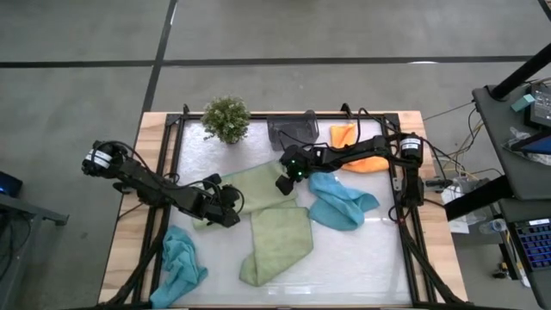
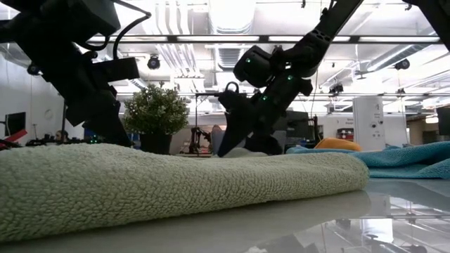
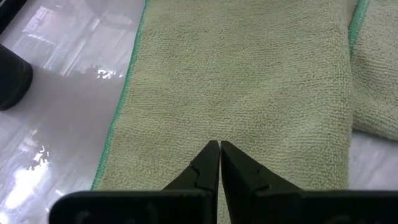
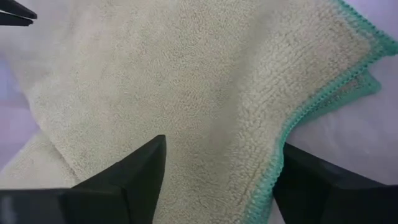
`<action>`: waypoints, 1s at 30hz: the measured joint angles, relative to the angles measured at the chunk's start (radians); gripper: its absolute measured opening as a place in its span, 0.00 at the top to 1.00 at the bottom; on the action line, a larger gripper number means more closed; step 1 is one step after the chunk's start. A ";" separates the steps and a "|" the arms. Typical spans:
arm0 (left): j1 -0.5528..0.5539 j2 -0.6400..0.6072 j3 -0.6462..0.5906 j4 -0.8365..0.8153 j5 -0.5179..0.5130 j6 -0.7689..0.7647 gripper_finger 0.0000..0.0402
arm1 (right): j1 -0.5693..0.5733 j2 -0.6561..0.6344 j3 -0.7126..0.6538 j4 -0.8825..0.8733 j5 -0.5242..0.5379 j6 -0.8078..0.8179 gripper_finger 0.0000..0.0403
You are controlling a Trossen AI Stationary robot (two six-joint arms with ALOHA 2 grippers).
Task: Fold microfiber towels
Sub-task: Fold the left green towel
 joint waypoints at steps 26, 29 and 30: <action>0.000 -0.063 0.010 -0.019 0.009 0.075 1.00 | -0.009 -0.147 0.007 -0.109 0.056 -0.109 0.98; 0.000 -0.114 0.010 -0.037 0.017 0.086 1.00 | -0.028 -0.210 0.007 -0.184 0.067 -0.126 0.98; 0.000 -0.133 0.010 -0.042 0.018 0.086 1.00 | -0.034 -0.229 0.007 -0.205 0.068 -0.126 0.98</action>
